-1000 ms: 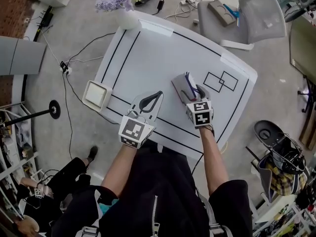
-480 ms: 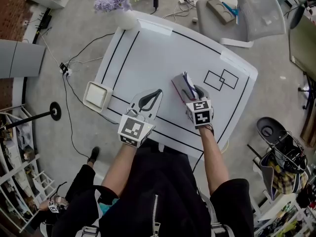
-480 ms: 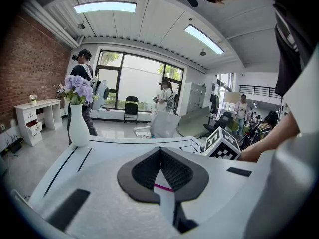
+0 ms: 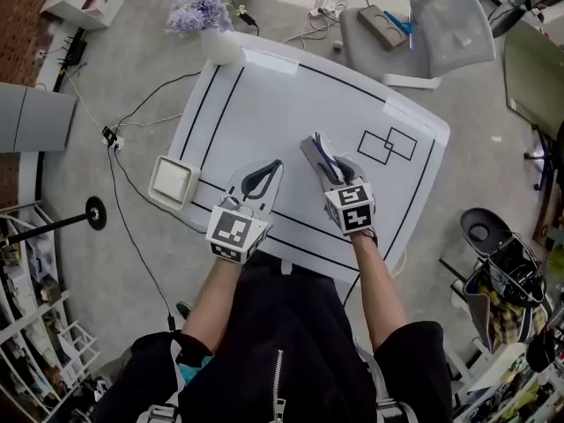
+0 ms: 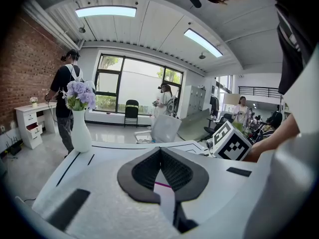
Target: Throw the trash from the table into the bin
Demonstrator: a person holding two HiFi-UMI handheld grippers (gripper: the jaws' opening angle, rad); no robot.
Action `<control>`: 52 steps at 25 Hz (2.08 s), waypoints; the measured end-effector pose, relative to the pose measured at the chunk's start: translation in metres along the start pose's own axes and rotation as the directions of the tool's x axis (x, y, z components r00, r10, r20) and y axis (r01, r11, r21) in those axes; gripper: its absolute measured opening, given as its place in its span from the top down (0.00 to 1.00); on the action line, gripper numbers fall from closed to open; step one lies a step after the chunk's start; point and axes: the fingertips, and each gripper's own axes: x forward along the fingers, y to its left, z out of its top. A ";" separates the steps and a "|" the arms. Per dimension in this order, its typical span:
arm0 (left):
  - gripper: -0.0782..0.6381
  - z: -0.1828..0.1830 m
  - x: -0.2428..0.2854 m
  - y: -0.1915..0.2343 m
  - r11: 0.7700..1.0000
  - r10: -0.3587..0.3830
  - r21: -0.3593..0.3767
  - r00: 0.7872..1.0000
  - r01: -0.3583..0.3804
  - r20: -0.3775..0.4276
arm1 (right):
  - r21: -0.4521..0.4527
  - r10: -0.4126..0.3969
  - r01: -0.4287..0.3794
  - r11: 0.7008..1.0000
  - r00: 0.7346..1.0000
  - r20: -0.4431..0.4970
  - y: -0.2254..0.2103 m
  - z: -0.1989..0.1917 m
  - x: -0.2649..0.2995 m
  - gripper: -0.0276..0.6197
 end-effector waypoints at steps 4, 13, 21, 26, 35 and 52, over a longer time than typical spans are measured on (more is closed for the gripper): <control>0.88 0.010 -0.003 0.001 1.000 -0.005 0.000 1.000 0.005 0.024 | -0.004 -0.021 0.022 1.000 0.998 0.052 0.005 0.020 -0.016 0.78; 0.88 0.035 0.005 -0.004 0.998 -0.055 0.022 0.994 0.053 0.089 | -0.012 -0.114 0.119 0.993 0.973 0.202 0.011 0.070 -0.069 0.80; 0.88 0.063 0.015 -0.013 0.995 -0.093 0.049 0.989 0.088 0.115 | 0.011 -0.169 0.174 0.985 0.936 0.308 0.021 0.118 -0.125 0.80; 0.88 0.072 0.022 -0.027 0.988 -0.151 0.040 0.979 0.147 0.139 | 0.044 -0.237 0.240 0.970 0.888 0.394 0.025 0.143 -0.167 0.80; 0.88 0.081 0.031 -0.047 0.965 -0.258 0.083 0.954 0.248 0.152 | 0.083 -0.320 0.315 0.945 0.849 0.421 0.032 0.144 -0.193 0.80; 0.88 0.085 0.030 -0.045 0.944 -0.324 0.111 0.936 0.310 0.141 | 0.141 -0.367 0.339 0.930 0.848 0.382 0.036 0.127 -0.175 0.81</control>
